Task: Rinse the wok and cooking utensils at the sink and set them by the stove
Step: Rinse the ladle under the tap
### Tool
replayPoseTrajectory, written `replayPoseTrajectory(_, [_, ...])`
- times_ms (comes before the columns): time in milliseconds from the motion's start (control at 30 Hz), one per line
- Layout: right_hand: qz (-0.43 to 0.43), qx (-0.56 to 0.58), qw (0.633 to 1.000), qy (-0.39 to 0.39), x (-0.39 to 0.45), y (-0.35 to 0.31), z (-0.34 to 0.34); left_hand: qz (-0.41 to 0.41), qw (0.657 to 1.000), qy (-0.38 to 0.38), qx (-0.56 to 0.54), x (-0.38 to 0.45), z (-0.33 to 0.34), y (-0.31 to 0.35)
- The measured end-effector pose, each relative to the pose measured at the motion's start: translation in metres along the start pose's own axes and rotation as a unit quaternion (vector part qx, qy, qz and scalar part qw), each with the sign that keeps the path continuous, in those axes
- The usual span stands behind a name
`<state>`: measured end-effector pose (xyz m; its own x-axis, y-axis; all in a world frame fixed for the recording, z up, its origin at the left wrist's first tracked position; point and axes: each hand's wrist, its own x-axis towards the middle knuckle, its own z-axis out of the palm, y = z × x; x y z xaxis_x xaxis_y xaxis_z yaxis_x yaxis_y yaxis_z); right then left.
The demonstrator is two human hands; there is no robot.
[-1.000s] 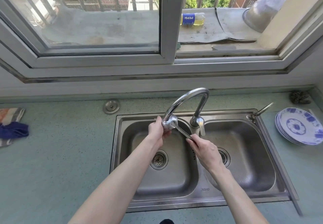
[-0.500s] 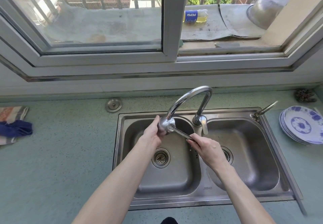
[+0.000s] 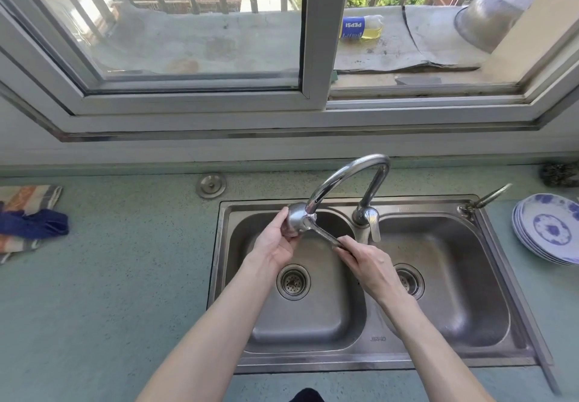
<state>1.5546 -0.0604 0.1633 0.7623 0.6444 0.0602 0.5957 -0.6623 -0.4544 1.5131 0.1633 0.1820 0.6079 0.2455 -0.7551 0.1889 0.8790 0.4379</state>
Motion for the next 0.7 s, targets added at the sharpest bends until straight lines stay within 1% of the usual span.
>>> replayPoseTrajectory(100, [-0.009, 0.004, 1.000, 0.002, 0.000, -0.004, 0.005, 0.025, 0.997, 0.038, 0.055, 0.007, -0.001, -0.001])
replayPoseTrajectory(233, [-0.028, -0.021, 0.999, 0.025, 0.002, -0.008, 0.010, 0.074, 0.982, 0.063, 0.160, 0.006, 0.003, -0.007])
replayPoseTrajectory(333, [-0.015, -0.034, 0.999, 0.031, 0.001, -0.009, 0.009, 0.105, 0.959, 0.078, 0.252, 0.007, 0.005, -0.010])
replayPoseTrajectory(467, [0.005, -0.011, 1.000, 0.024, -0.002, -0.005, 0.008, 0.141, 0.920, 0.096, 0.352, 0.007, 0.009, -0.016])
replayPoseTrajectory(500, [0.005, -0.008, 1.000, 0.023, -0.002, -0.004, 0.008, 0.149, 0.916, 0.111, 0.355, 0.006, 0.011, -0.017])
replayPoseTrajectory(567, [0.005, -0.005, 1.000, 0.021, -0.004, -0.003, 0.008, 0.153, 0.923, 0.138, 0.324, 0.007, 0.014, -0.018])
replayPoseTrajectory(700, [0.018, 0.005, 0.999, 0.028, -0.011, 0.002, 0.010, 0.135, 0.949, 0.126, 0.256, 0.006, 0.017, -0.018])
